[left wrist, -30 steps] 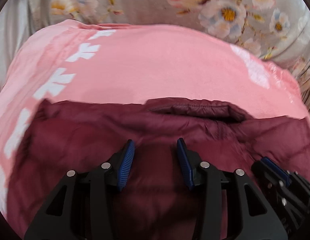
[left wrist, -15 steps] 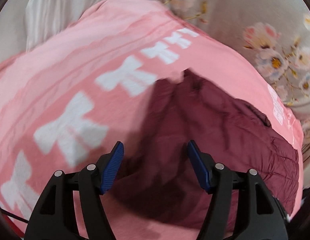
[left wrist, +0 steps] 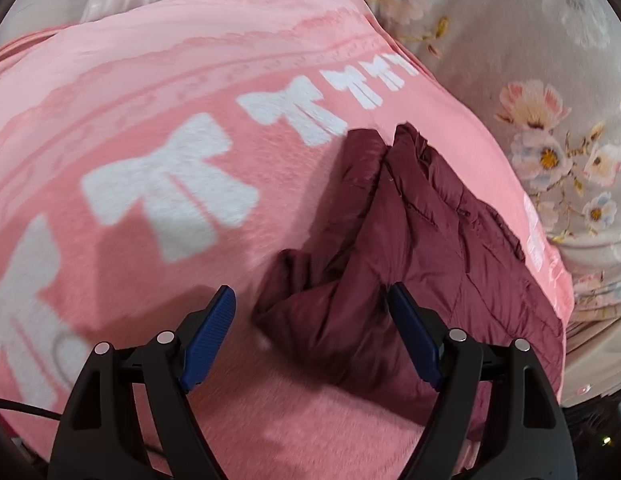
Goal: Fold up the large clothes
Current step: 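Release the jacket with both tools and grasp a sleeve end with the left tool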
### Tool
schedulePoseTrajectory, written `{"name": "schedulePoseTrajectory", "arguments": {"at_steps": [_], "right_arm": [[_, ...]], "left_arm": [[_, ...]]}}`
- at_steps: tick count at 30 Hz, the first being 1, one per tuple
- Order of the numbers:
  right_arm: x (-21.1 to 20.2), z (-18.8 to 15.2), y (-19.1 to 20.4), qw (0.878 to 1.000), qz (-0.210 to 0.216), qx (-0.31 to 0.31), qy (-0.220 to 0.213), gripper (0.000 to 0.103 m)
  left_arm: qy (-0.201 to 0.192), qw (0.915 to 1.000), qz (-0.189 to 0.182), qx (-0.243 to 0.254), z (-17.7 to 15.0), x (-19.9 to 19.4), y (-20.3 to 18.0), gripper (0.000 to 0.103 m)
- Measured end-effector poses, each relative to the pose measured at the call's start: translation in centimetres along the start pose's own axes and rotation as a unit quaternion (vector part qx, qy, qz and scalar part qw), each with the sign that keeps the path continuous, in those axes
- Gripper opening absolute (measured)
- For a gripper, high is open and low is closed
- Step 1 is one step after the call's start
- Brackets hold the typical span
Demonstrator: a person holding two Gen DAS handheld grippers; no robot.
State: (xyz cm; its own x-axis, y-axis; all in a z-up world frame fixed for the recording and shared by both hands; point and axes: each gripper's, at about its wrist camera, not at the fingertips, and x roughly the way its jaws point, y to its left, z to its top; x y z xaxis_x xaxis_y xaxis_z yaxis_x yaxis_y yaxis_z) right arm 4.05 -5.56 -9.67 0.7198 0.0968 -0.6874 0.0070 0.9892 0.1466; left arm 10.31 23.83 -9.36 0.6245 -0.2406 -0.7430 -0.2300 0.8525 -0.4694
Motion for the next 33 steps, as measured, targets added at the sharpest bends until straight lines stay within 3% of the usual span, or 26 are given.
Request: {"name": "schedulePoseTrajectory", "arguments": {"at_steps": [5,8,11,15,16,17,18,20,22,27,33], "right_arm": [[0.4,-1.0,0.1,1.0,-0.013,-0.01,0.004,0.019],[1.1,-1.2,-0.1,1.0,-0.012,-0.008,0.008,0.019],[1.6,-1.1,-0.7,1.0,0.002,0.011,0.011,0.018],[-0.5,-1.0,-1.6,0.999,0.012,0.043,0.008,0.017],[-1.0,-1.1,-1.9,0.999,0.011,0.048,0.007,0.017],[-1.3,-1.3,-2.1,0.999,0.009,0.051,0.01,0.017],[-1.3,-1.6,-2.2,0.999,0.008,0.05,0.014,0.017],[-0.9,-2.3,-2.4,0.999,0.011,0.047,0.02,0.017],[-0.5,-2.6,-2.2,0.999,0.008,0.037,0.02,0.017],[0.9,-2.4,-1.9,0.999,0.007,0.024,0.021,0.017],[-1.7,-2.7,-3.7,0.996,0.048,0.075,0.013,0.017]], "left_arm": [[0.026,0.999,-0.033,0.014,-1.4,0.0,-1.2,0.077],[0.042,0.9978,-0.02,0.046,-2.4,2.0,-2.9,0.083],[0.02,0.9982,-0.003,0.057,-2.3,2.8,-3.6,0.091],[0.015,0.9988,0.007,0.046,-1.4,3.6,-4.2,0.091],[0.017,0.9989,0.003,0.043,-1.3,3.6,-4.2,0.083],[0.021,0.9989,-0.008,0.041,-1.3,3.5,-4.3,0.066],[0.031,0.9985,-0.028,0.036,-1.1,3.4,-4.3,0.059],[0.038,0.9977,-0.049,0.027,-0.9,3.0,-4.4,0.028],[0.032,0.9964,-0.073,0.028,-0.5,1.6,-4.9,0.017],[-0.003,0.9859,-0.152,0.07,-0.3,-4.3,-8.9,0.011],[-0.029,0.9556,-0.221,0.193,-3.6,-9.3,-18.3,0.01]]}}
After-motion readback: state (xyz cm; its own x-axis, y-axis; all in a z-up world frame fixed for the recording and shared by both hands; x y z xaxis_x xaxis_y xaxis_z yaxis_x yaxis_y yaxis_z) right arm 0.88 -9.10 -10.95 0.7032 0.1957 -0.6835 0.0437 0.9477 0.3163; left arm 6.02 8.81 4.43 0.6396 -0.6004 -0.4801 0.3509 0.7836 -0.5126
